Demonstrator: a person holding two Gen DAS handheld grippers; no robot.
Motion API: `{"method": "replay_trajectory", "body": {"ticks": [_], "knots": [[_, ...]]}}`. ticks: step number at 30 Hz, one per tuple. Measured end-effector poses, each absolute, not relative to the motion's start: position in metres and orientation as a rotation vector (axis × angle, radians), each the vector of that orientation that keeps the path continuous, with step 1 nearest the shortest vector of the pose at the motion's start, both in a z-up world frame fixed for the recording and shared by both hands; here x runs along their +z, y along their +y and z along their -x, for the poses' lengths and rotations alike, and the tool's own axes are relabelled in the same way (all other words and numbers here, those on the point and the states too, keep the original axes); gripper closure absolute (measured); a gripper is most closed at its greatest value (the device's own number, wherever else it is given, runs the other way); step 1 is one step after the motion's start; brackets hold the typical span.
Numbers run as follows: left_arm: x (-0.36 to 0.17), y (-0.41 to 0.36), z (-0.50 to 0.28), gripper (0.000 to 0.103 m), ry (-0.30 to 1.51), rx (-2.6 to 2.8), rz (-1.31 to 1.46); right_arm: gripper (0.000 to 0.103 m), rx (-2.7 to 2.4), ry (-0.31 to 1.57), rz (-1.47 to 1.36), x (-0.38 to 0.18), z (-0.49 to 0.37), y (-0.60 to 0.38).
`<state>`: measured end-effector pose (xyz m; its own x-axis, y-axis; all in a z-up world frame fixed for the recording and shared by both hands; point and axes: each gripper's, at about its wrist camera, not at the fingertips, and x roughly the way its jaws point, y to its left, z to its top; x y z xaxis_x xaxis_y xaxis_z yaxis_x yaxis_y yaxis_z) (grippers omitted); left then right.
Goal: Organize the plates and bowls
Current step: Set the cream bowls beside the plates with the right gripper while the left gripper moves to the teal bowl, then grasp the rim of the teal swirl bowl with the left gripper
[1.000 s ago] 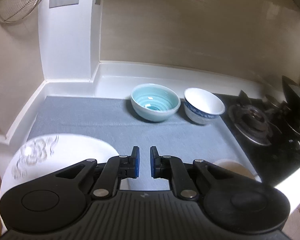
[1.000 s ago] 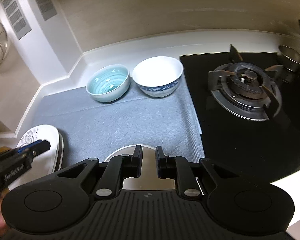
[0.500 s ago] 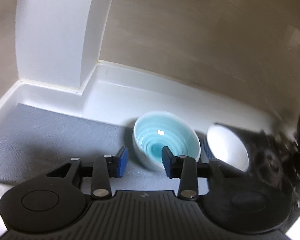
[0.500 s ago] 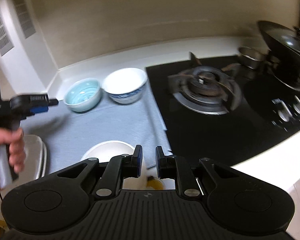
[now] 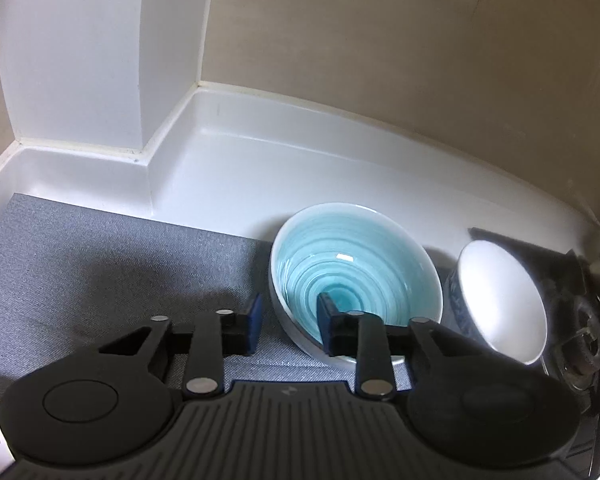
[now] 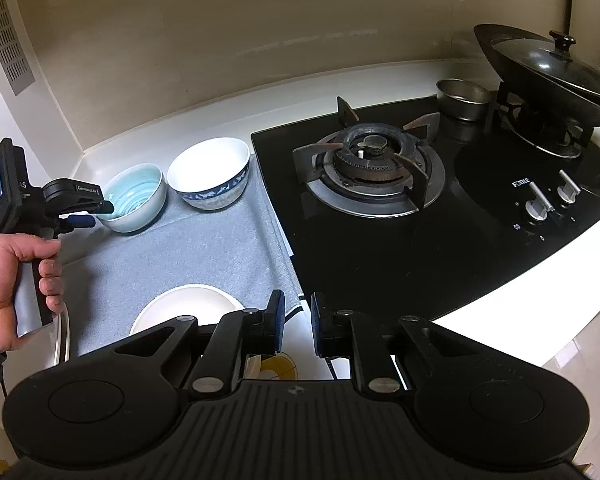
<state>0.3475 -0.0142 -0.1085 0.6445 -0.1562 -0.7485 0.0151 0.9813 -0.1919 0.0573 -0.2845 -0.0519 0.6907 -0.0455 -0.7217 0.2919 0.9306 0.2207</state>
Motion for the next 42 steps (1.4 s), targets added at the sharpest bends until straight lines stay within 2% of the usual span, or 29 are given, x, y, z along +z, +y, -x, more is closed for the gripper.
{"method": "replay_trajectory", "body": {"ticks": [2, 19, 30, 38, 42], "knots": [[-0.110, -0.014, -0.349, 0.082, 0.873, -0.102, 0.170, 0.086, -0.186, 0.788, -0.335, -0.052, -0.061, -0.283], [-0.105, -0.010, -0.334, 0.082, 0.899, -0.123, 0.136, 0.086, -0.105, 0.797, -0.344, -0.054, -0.095, -0.259], [-0.096, -0.012, -0.279, 0.081, 0.926, -0.246, 0.062, 0.086, -0.054, 0.790, -0.322, -0.053, -0.114, -0.243], [-0.087, -0.015, -0.259, 0.079, 0.886, -0.371, -0.024, 0.086, 0.001, 0.811, -0.330, -0.063, -0.165, -0.234], [-0.087, -0.010, -0.269, 0.084, 0.894, -0.366, -0.009, 0.086, 0.028, 0.843, -0.323, -0.073, -0.202, -0.226]]}}
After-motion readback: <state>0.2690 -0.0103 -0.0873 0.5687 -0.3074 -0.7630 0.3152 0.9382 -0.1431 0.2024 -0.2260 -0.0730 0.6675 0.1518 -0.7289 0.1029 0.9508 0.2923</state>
